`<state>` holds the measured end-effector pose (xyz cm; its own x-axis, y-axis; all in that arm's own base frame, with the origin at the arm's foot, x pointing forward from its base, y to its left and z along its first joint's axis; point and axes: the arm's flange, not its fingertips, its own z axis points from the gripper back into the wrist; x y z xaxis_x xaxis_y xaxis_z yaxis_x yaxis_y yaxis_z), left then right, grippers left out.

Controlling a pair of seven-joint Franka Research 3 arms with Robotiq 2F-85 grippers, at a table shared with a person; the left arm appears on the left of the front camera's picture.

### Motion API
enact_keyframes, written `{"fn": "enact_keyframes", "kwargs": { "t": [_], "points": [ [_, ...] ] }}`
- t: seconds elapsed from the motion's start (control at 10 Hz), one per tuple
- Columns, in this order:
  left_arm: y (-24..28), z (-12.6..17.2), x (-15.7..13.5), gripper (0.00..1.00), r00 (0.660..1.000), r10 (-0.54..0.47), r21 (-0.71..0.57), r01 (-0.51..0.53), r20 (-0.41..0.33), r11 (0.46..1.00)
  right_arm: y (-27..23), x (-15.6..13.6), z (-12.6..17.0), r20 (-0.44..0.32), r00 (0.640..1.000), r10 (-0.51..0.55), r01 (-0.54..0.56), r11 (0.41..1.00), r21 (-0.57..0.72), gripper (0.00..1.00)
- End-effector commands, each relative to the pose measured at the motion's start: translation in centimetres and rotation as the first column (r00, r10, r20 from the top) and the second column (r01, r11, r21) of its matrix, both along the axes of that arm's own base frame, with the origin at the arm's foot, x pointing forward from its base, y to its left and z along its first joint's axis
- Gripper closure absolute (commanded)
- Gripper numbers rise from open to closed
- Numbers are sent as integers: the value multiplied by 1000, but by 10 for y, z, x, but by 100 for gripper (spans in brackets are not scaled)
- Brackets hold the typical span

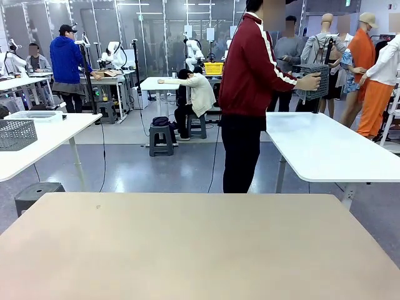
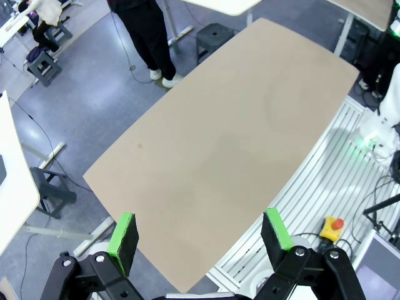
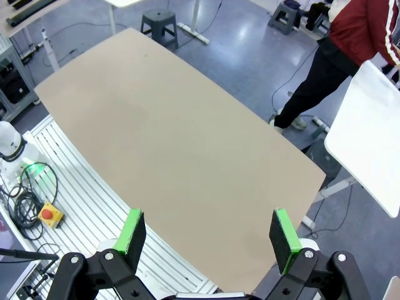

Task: Fold the towels and place them in the basket.
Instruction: When a person lays out a Towel with hook on the table, fold it in half twice.

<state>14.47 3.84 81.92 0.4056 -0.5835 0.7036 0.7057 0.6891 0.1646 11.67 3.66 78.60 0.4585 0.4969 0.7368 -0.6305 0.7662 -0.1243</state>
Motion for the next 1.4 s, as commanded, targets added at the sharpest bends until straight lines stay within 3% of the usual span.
{"fn": "enact_keyframes", "kwargs": {
  "t": [0.0,0.6,0.9,1.0,1.3],
  "points": [
    [-2,4,0,0,996,46,25,-44,-71,999,1,-11,12,-68,998,-8,7,1000,-18,0],
    [11,3,-3,0,965,73,62,-59,-250,996,1,-14,14,-174,985,11,-16,1000,-26,0],
    [10,0,2,0,960,94,76,-76,-265,994,3,-13,12,-201,979,20,-27,999,-33,0],
    [9,-6,0,0,968,70,61,-56,-240,997,1,-4,7,-168,986,12,-18,999,-36,0],
    [9,-6,0,0,968,70,61,-56,-240,997,1,-4,7,-168,986,12,-18,999,-36,0]
  ]
}}
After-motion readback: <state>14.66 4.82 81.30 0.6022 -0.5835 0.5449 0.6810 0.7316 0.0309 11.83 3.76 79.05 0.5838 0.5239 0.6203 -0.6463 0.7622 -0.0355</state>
